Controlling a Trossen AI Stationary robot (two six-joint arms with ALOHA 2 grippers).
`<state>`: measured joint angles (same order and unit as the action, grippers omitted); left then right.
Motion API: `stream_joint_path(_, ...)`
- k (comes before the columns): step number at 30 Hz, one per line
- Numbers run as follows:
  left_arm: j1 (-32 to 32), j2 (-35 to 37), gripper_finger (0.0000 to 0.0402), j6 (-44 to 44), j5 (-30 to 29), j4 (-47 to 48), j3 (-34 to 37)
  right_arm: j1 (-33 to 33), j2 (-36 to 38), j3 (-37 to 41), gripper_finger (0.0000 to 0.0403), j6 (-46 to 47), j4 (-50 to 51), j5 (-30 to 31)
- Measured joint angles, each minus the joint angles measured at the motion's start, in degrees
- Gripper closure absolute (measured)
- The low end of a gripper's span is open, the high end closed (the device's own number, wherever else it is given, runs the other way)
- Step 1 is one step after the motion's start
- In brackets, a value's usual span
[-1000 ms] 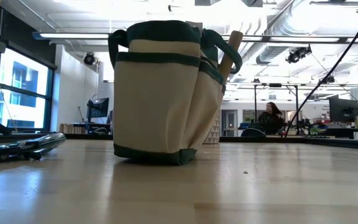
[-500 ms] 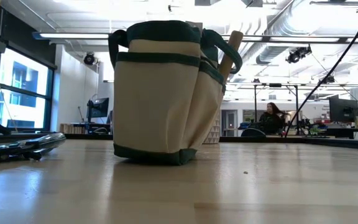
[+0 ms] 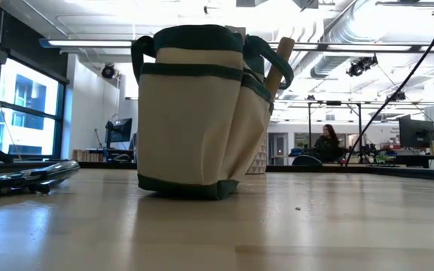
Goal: Pick & Place Garden tools in Gardening bag
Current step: Put the hand rake into the gardening bag
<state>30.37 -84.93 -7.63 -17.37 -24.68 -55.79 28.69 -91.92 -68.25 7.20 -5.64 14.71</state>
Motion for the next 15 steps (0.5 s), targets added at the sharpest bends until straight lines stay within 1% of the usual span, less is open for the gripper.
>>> stream_joint_path(4, -0.01, 0.02, 0.0151, -1.17, 0.38, -2.42, 0.00, 0.00, 0.00, 0.00, 0.0351, 0.00, 0.01, 0.06)
stream_joint_path(7, -0.39, -0.38, 0.0151, -1.15, -0.10, -2.69, 0.00, 0.00, 0.00, 0.00, 0.0351, 0.02, 0.04, 0.06)
stream_joint_path(11, -0.87, -0.48, 0.0151, -0.50, 2.15, -2.83, 0.00, 0.00, 0.00, 0.00, 0.0351, 0.02, 0.25, 0.08)
stream_joint_path(15, -0.76, -0.48, 0.0153, -0.10, 2.03, -2.65, 0.00, 0.00, 0.00, 0.00, 0.0351, 0.02, 0.25, 0.12)
